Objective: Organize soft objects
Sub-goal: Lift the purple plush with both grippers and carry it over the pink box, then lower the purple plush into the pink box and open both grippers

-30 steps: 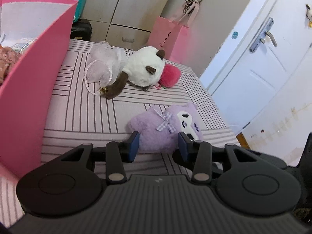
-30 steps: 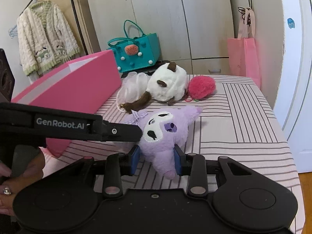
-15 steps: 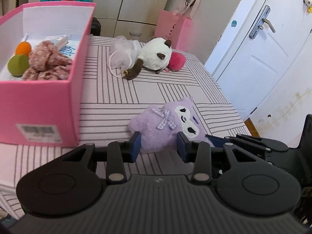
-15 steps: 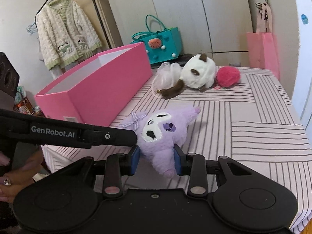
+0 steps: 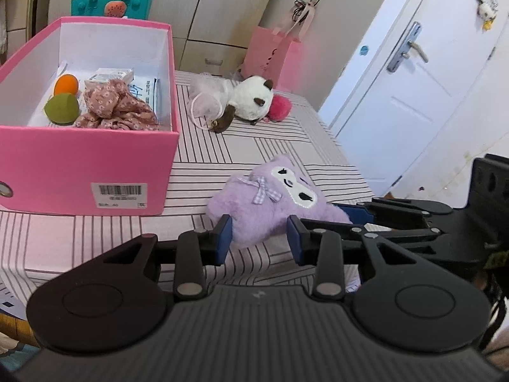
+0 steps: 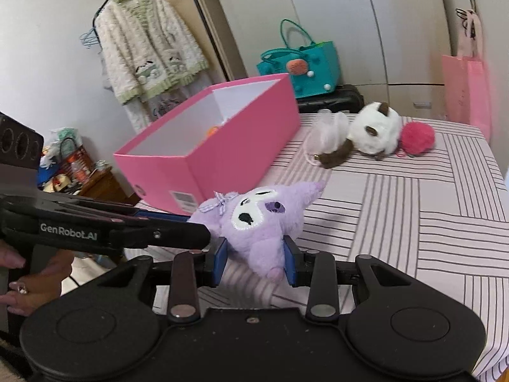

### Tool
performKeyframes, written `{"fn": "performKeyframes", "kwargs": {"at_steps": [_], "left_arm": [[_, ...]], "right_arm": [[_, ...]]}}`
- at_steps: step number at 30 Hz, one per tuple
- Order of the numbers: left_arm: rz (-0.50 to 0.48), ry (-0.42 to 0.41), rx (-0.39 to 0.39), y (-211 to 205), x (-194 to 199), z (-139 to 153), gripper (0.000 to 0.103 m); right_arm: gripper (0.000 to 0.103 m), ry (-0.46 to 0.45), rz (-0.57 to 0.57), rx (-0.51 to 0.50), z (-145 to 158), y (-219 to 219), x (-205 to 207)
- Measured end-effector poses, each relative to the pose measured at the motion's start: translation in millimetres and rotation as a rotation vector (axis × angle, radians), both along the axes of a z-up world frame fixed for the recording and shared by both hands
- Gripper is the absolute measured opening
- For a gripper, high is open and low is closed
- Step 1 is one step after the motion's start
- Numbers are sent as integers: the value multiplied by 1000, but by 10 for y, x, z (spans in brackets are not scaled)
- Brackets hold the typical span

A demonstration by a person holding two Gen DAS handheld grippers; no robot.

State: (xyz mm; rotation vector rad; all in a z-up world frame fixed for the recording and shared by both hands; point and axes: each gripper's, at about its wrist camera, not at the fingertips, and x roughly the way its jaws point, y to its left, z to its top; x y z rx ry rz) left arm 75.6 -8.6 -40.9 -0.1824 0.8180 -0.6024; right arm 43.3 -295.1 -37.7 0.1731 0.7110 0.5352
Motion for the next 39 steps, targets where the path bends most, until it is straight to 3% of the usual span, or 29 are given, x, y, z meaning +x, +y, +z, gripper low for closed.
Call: {"fn": "performKeyframes", "kwargs": {"at_steps": [7,12,23,31,39], "left_arm": [[-39,-26,4,199,-102,227,36],[-87,-43,4,384,-203,381,36],[-59,-144,24,755,-223,699,36],[32,-209,13,931,144,816,36],[105,-206,-61,1033,837,809,36]], "right_arm": [[41,-30,32,-39,246,218,-128],[41,-27,57,1,357,285,-205],[41,-175,101,-28,764,699,-197],[42,-224,128,22,857,865,299],[41,-271,121,-21,949,1008,889]]}}
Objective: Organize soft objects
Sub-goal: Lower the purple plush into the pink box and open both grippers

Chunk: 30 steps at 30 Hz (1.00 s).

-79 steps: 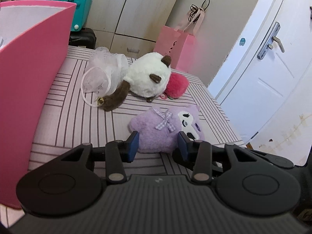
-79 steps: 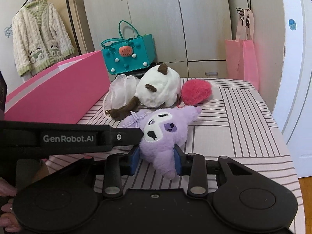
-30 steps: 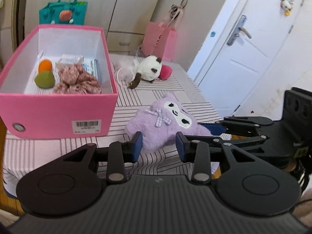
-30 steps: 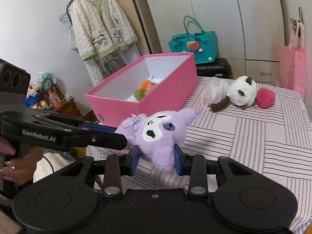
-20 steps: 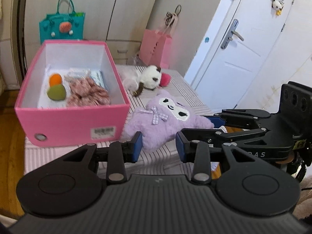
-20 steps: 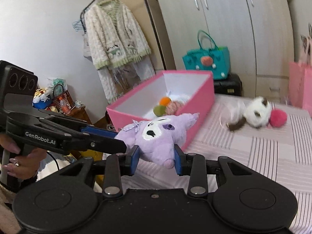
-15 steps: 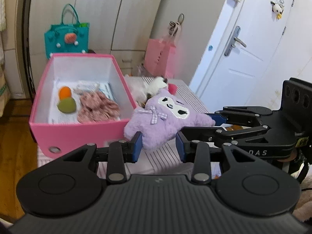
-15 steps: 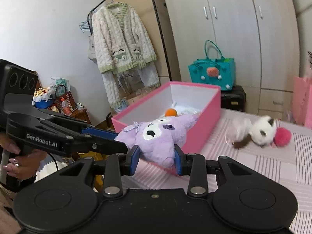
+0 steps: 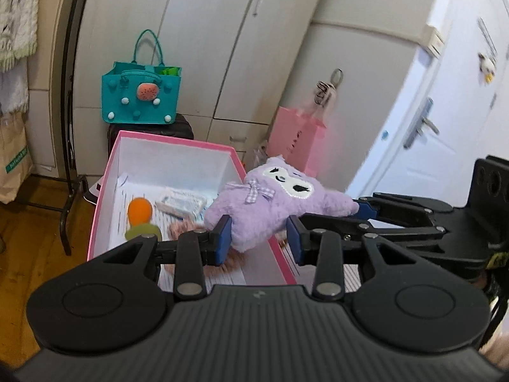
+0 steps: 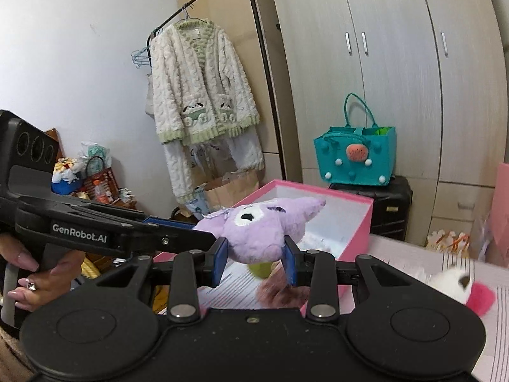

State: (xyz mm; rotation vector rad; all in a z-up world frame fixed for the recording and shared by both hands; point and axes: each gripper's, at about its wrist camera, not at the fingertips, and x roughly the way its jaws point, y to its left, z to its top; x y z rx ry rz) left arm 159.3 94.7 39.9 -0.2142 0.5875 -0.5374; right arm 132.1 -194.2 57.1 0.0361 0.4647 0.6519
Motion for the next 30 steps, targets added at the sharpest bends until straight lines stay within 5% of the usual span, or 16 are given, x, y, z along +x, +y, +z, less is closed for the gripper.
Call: {"fn": "performKeyframes", "kwargs": {"at_steps": [6,15,24,30], "left_arm": [[107,58,-70,70,421,-270,36],[160,176,26,174,582,-649,36],[179,141,164,98,528,-703,36],[249,63,216,81,432,-598,40]], "right_arm": [[41,29,32,-39,-41,150,520],[36,127,140,-89,-350,416,771],[33,187,155,-106,-587,444,820],[34,109,77,-273,-686,526,743]]}}
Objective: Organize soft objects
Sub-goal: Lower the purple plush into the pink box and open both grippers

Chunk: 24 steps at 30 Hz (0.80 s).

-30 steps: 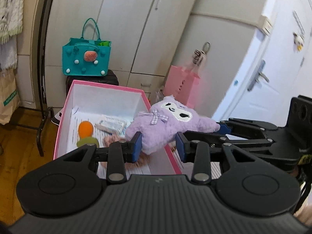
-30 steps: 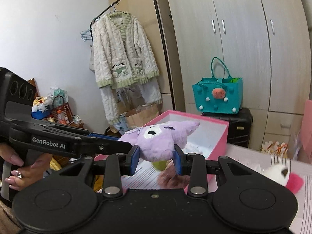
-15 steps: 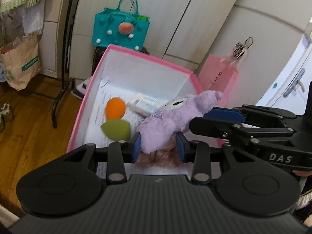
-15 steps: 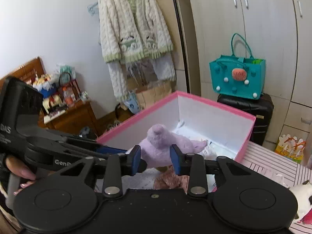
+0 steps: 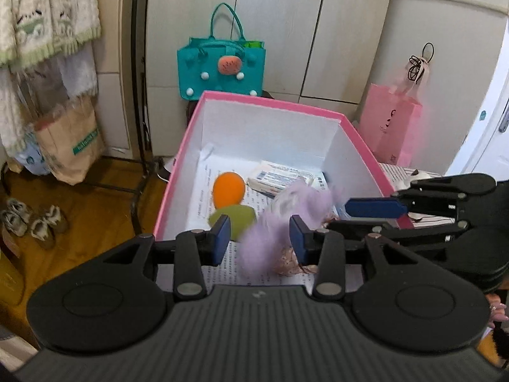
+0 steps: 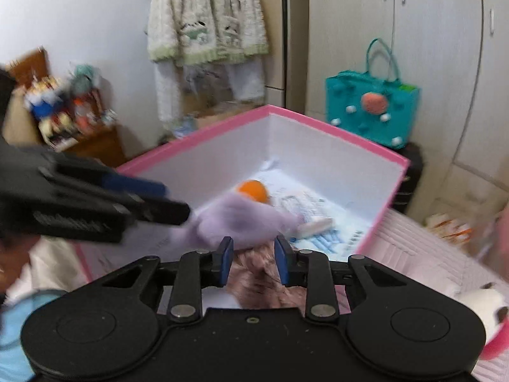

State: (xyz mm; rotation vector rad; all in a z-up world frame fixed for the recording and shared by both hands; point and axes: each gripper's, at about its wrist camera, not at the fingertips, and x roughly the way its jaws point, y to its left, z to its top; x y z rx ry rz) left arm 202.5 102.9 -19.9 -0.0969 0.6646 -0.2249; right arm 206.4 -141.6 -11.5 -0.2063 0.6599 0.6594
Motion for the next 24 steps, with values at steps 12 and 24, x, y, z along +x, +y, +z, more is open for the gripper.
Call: {"fn": "performKeyframes", "kwargs": {"at_steps": [12,24], "left_arm": [[-61,-60,24,34,-554,383,49],[-213,-32,27,-99,-1154,712,56]], "right_arm": [[35,-8,-20,111,356,-437,-459],[37,-42,16,121,752,-624,-1157]]}}
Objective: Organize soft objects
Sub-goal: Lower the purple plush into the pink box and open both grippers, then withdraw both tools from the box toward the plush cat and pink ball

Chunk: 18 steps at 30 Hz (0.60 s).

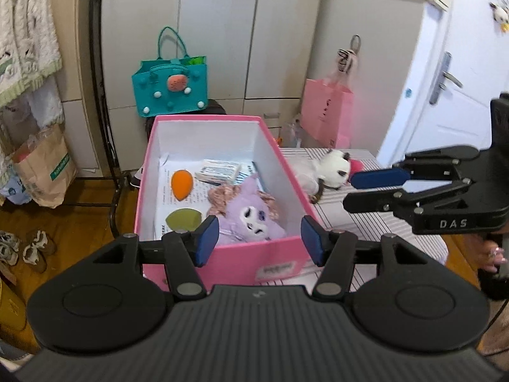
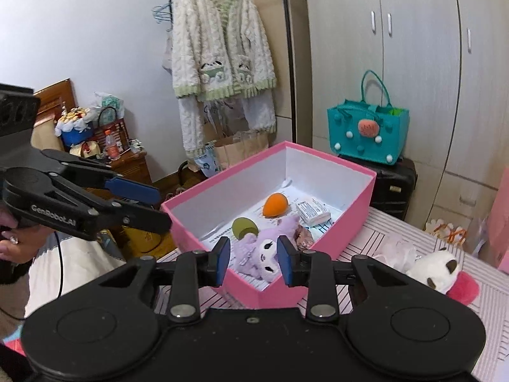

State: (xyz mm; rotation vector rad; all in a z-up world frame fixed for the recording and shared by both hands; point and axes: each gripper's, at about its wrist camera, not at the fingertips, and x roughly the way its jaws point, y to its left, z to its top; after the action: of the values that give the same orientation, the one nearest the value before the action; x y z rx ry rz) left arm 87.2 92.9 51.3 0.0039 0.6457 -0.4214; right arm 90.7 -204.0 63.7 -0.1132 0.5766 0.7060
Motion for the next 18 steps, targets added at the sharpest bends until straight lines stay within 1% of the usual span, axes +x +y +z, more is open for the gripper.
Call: {"fn": "performKeyframes", "kwargs": {"at_steps": [5,7,11,14,18], "left_arm": [[-37,-28,28,-118,-245,72,59],[-56,-37,36,-158,-319,87,59],[-108,-46,73,-311,-436,102,61],[-149,-42,96,-445,-492,81,61],[-215,-26,99,-621,-532,30,62]], "right_arm": [[39,-55,10,-34,127,-64,-334],[40,-90,4,-61,151,-93,-481],[41,-127,-7,-98,185,-187,-706],[41,-139,-23,-113,189,-288,-846],[42,-145,-67,-130,145,-459,-989]]}}
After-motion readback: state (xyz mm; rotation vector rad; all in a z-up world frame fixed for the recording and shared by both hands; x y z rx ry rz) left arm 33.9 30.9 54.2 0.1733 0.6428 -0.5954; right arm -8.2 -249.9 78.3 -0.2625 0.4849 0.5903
